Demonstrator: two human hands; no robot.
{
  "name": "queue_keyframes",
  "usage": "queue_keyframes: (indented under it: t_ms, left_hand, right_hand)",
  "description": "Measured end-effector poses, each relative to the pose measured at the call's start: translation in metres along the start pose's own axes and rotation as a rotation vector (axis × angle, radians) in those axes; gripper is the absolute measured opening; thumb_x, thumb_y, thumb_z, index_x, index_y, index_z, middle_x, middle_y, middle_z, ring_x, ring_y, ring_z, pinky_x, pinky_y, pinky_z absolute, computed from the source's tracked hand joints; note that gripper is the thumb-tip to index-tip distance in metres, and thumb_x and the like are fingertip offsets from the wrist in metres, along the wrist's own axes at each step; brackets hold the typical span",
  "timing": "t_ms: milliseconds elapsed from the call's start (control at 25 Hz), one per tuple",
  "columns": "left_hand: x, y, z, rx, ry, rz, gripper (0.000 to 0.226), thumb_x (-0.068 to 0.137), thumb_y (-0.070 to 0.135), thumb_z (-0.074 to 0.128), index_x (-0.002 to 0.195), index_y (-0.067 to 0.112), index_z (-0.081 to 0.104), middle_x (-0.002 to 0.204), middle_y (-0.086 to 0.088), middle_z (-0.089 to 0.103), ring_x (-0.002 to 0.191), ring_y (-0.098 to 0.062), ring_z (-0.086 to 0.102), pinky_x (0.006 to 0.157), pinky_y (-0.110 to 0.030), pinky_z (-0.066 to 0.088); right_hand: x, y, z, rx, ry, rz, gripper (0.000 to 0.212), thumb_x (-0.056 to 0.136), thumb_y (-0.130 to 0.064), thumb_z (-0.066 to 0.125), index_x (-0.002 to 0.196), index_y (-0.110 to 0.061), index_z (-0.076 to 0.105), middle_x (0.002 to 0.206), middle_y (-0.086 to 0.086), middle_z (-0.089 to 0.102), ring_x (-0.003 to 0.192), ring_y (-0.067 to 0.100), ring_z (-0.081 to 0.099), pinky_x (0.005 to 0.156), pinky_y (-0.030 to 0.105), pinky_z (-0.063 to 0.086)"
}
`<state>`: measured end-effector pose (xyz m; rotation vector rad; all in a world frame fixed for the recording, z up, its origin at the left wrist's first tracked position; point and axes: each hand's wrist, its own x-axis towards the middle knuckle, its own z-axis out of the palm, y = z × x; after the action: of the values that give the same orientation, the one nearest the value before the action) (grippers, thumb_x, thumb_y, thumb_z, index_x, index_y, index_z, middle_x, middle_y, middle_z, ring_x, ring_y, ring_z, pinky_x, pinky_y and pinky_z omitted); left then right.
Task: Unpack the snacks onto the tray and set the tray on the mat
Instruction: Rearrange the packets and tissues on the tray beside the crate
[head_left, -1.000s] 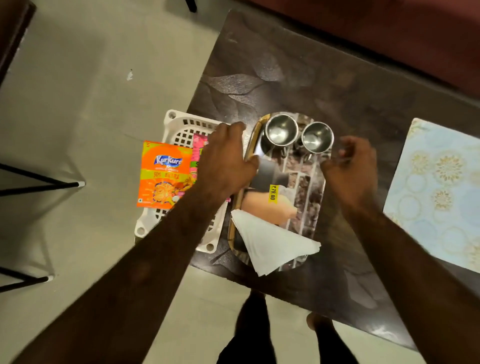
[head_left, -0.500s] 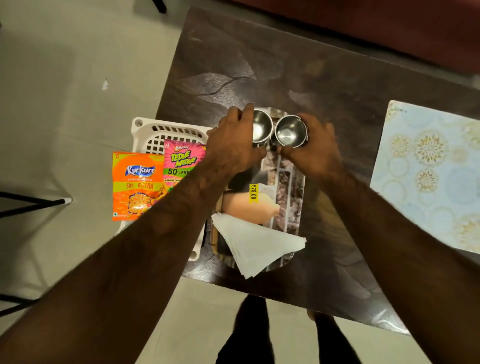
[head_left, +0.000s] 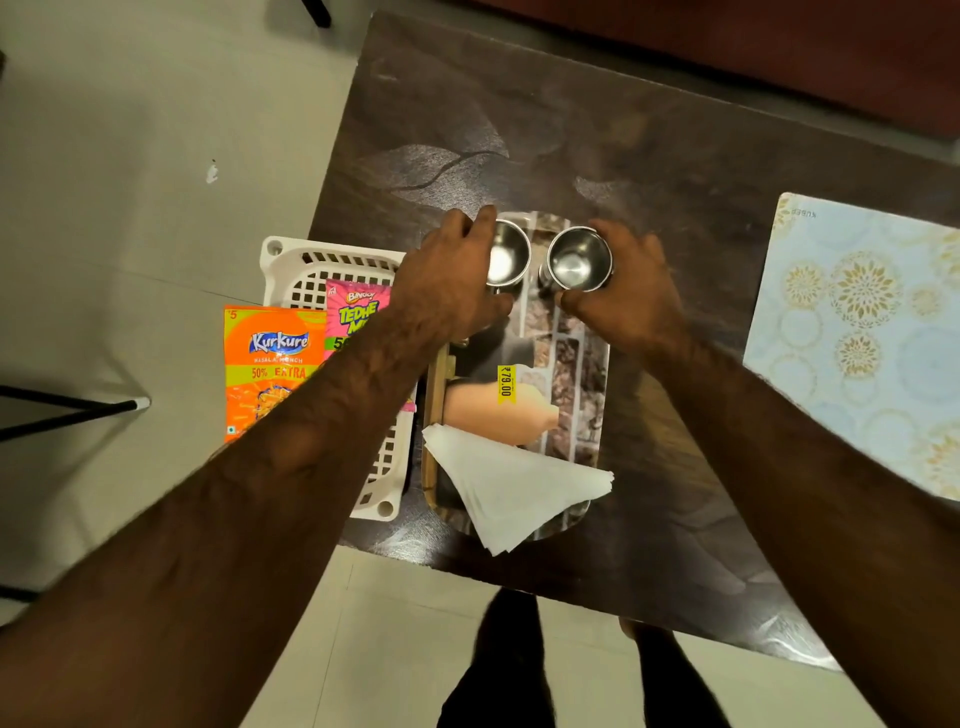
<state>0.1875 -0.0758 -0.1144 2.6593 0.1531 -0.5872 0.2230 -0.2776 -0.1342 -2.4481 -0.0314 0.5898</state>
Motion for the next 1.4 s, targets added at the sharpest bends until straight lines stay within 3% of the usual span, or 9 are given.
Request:
queue_keyframes:
  t_ms: [120,240,360,480,680,840,960,1120,1400]
  left_hand:
    - [-0.001,0.001,-0.001,-0.001,-0.02,0.017,0.102,0.08,0.041,0.076,0.159,0.017,0.015,0.147,-0.015,0.04,0.132,-0.038,0.047,0.102,-0.052,0.047]
    - [-0.014,0.002,-0.006,-0.139,0.048,-0.019,0.108,0.077,0.044,0.079,0.159,0.02,0.012,0.149,-0.014,0.039,0.134,-0.035,0.046,0.104,-0.049,0.046]
    - [-0.049,-0.001,0.003,-0.199,0.222,-0.03,0.066,0.081,0.033,0.075,0.138,0.02,0.047,0.131,-0.009,0.053,0.118,-0.029,0.056,0.093,-0.042,0.05]
    - [-0.1,-0.013,0.032,-0.177,0.018,0.024,0.03,0.081,0.025,0.071,0.111,0.02,0.067,0.111,-0.003,0.065,0.102,-0.023,0.062,0.083,-0.034,0.049]
    - [-0.152,-0.028,0.079,-0.113,-0.143,0.052,0.039,0.084,0.03,0.069,0.121,0.022,0.061,0.122,-0.001,0.058,0.114,-0.022,0.052,0.094,-0.04,0.046]
    - [-0.155,-0.023,0.078,0.007,-0.08,0.145,0.044,0.078,0.041,0.066,0.118,0.023,0.063,0.122,-0.001,0.057,0.118,-0.025,0.05,0.093,-0.041,0.041]
    - [-0.155,-0.021,0.069,0.03,-0.177,0.202,0.044,0.081,0.044,0.066,0.122,0.028,0.063,0.125,0.002,0.062,0.123,-0.024,0.051,0.097,-0.04,0.033]
    - [-0.159,-0.025,0.06,-0.346,-0.422,0.081,0.048,0.091,0.028,0.066,0.138,0.036,0.058,0.139,0.005,0.063,0.125,-0.018,0.057,0.102,-0.032,0.045]
    - [-0.17,-0.047,0.06,-0.244,-0.199,-0.055,0.035,0.094,0.042,0.059,0.124,0.024,0.058,0.125,-0.001,0.061,0.108,-0.021,0.062,0.084,-0.032,0.048]
  right_hand:
    - [-0.01,-0.003,-0.006,0.074,-0.001,0.008,0.097,0.071,-0.031,0.084,0.155,-0.027,0.037,0.148,0.008,0.047,0.136,0.023,0.047,0.108,0.032,0.038]
    - [-0.041,0.005,-0.014,0.148,0.235,0.046,0.057,0.068,-0.039,0.066,0.124,-0.035,0.058,0.117,-0.01,0.059,0.095,-0.002,0.058,0.087,0.032,0.056]
    - [-0.082,0.024,-0.004,0.044,-0.105,0.049,0.019,0.078,-0.035,0.061,0.096,-0.033,0.065,0.095,-0.014,0.07,0.085,0.007,0.068,0.073,0.037,0.058]
    - [-0.122,0.03,0.029,-0.173,-0.495,-0.046,0.034,0.083,-0.033,0.073,0.116,-0.028,0.065,0.114,-0.002,0.071,0.105,0.026,0.067,0.09,0.042,0.055]
    - [-0.143,0.024,0.065,-0.4,-0.486,-0.117,0.057,0.07,-0.055,0.072,0.121,-0.035,0.057,0.115,-0.005,0.062,0.112,0.023,0.056,0.093,0.041,0.048]
    - [-0.14,0.029,0.065,-0.189,-0.571,-0.143,0.033,0.077,-0.026,0.081,0.109,-0.025,0.075,0.097,-0.004,0.059,0.093,0.02,0.062,0.075,0.027,0.041]
    - [-0.139,0.037,0.054,-0.027,-0.651,-0.179,0.024,0.077,-0.016,0.086,0.099,-0.02,0.077,0.094,-0.003,0.074,0.089,0.021,0.07,0.08,0.04,0.054]
    - [-0.138,0.045,0.047,0.183,-0.69,-0.089,0.019,0.082,-0.005,0.083,0.097,-0.015,0.08,0.094,0.004,0.079,0.087,0.022,0.073,0.085,0.051,0.057]
    - [-0.135,0.032,0.063,-0.172,-0.671,-0.11,0.027,0.088,-0.032,0.078,0.114,-0.025,0.074,0.109,-0.003,0.074,0.1,0.021,0.067,0.091,0.042,0.054]
